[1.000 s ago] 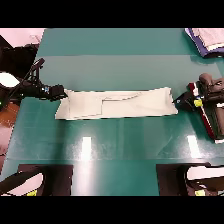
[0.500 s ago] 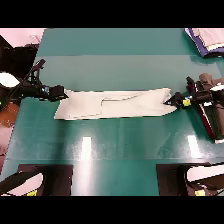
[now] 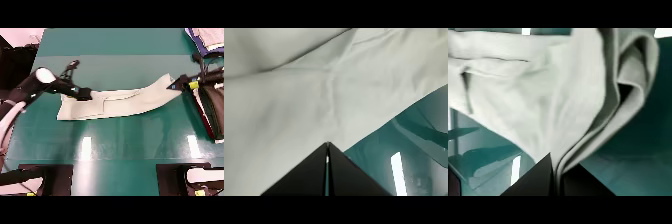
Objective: Fold the shirts.
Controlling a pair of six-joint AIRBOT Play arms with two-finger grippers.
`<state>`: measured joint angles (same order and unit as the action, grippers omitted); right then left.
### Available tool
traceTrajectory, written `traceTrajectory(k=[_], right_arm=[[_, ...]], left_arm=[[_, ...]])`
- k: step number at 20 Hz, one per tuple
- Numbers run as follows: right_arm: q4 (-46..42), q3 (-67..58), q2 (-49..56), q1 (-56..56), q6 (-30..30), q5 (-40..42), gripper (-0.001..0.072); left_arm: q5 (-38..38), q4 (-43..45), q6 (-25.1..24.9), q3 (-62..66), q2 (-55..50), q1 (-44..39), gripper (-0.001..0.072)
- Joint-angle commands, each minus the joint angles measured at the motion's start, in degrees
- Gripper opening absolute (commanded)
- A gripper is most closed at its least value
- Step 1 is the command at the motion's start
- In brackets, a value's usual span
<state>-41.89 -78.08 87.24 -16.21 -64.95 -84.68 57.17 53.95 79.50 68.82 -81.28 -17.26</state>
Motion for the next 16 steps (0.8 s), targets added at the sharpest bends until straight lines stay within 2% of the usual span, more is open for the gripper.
traceTrajectory(k=[1, 7, 16], right_arm=[[0.3, -8.7, -3.7, 6.3, -5.6, -3.6, 0.0012], [0.1, -21.5, -3.9, 21.0, -8.5, -2.1, 0.0012], [-0.2, -25.8, -3.7, 29.3, -9.2, 2.8, 0.0012]], left_arm=[[-1.2, -0.8, 0.0, 11.0, -11.3, -8.1, 0.0025], [-0.9, -0.9, 1.8, 24.8, -27.2, -14.7, 0.0025], [2.1, 5.1, 3.1, 25.0, -27.8, -13.5, 0.0025]])
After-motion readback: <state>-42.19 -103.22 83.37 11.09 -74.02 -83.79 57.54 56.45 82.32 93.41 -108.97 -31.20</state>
